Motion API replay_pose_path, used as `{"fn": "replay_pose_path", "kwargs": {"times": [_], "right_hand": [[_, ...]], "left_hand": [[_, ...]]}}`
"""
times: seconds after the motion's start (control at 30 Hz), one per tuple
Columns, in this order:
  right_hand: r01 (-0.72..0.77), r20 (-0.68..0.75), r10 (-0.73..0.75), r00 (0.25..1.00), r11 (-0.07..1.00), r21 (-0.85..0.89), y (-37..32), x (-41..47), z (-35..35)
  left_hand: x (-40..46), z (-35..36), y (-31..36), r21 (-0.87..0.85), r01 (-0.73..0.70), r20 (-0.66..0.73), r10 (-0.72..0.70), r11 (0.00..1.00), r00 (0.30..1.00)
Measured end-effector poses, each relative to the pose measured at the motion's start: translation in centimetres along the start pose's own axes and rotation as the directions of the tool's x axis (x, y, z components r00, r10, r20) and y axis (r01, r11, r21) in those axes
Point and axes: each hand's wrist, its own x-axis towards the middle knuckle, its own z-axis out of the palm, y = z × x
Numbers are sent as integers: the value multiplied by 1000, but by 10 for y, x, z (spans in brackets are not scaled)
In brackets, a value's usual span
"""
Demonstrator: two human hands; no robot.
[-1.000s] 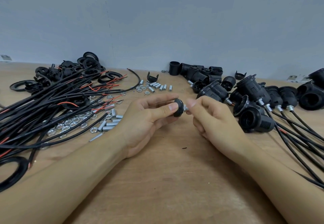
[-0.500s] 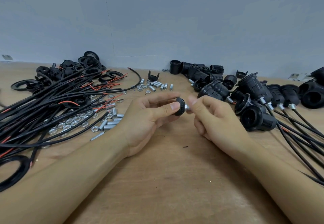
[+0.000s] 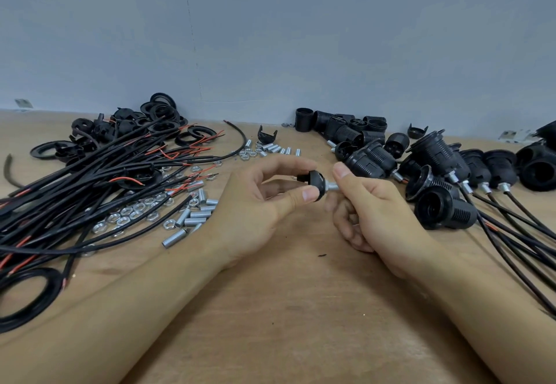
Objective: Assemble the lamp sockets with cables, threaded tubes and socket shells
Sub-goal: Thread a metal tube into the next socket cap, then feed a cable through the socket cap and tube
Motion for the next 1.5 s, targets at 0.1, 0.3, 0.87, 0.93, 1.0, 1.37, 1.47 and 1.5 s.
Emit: {"fn": "replay_pose_path", "kwargs": {"times": [0.1, 0.3, 0.87, 0.93, 1.0, 1.37, 1.47, 1.5], "right_hand": [[34, 4, -34, 999, 999, -13, 1, -1, -1], [20, 10, -20, 1000, 1000, 12, 3, 0, 0], [16, -65, -22, 998, 996, -88, 8, 4, -1], [2, -106, -6, 994, 999, -42, 7, 4, -1], [-12, -108, 9, 994, 1000, -29, 5, 3, -1], [-27, -88, 23, 996, 999, -44, 3, 3, 0], [-35, -105, 32, 994, 999, -27, 3, 3, 0], [-43, -114, 42, 993, 999, -2, 3, 3, -1]], "left_hand": [[0, -1, 1, -31, 44, -23, -45, 999, 999], [-2, -3, 2, 163, -98, 80, 86, 982, 993], [11, -24, -1, 678, -334, 171, 301, 655, 938], [25, -42, -3, 866, -208, 108, 237, 454, 966], [35, -56, -7, 955, -9, -14, 76, 295, 997], [40, -63, -13, 968, 248, -250, 56, 49, 967], [39, -63, -6, 966, 212, -246, 284, 146, 927], [39, -63, -2, 967, 148, -224, 423, 207, 878]]}}
